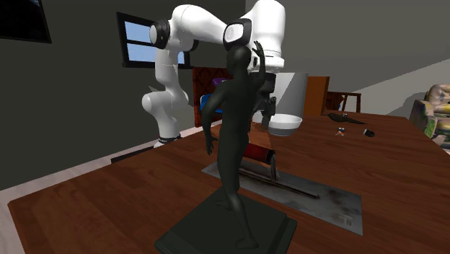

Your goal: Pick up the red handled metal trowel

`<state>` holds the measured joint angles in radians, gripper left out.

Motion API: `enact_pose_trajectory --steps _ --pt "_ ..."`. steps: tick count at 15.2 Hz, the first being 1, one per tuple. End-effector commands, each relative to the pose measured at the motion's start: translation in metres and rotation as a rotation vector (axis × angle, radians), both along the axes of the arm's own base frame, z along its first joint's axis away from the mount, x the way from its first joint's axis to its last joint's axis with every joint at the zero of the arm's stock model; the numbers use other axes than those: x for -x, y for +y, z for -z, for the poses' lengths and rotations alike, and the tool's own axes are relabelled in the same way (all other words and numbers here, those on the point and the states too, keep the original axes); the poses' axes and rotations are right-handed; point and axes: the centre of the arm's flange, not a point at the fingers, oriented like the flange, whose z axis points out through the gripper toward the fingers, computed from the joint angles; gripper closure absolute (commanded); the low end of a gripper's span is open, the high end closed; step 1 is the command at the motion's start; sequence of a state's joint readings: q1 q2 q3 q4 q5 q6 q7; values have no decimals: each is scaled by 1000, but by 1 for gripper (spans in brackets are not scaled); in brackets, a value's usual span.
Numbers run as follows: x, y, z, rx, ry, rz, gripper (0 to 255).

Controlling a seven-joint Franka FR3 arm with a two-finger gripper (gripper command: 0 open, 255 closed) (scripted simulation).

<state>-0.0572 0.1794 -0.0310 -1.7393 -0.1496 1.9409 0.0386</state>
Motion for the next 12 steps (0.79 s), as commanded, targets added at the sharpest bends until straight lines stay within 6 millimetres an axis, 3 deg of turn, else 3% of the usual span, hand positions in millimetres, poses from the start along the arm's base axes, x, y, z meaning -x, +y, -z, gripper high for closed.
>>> enact_pose_trajectory --steps 1,5,12 --pt "-24 -8 10 8 -1 9 0" --pt "-66 -20 25 21 -2 23 0" --pt "-66 -20 62 21 -2 23 0"
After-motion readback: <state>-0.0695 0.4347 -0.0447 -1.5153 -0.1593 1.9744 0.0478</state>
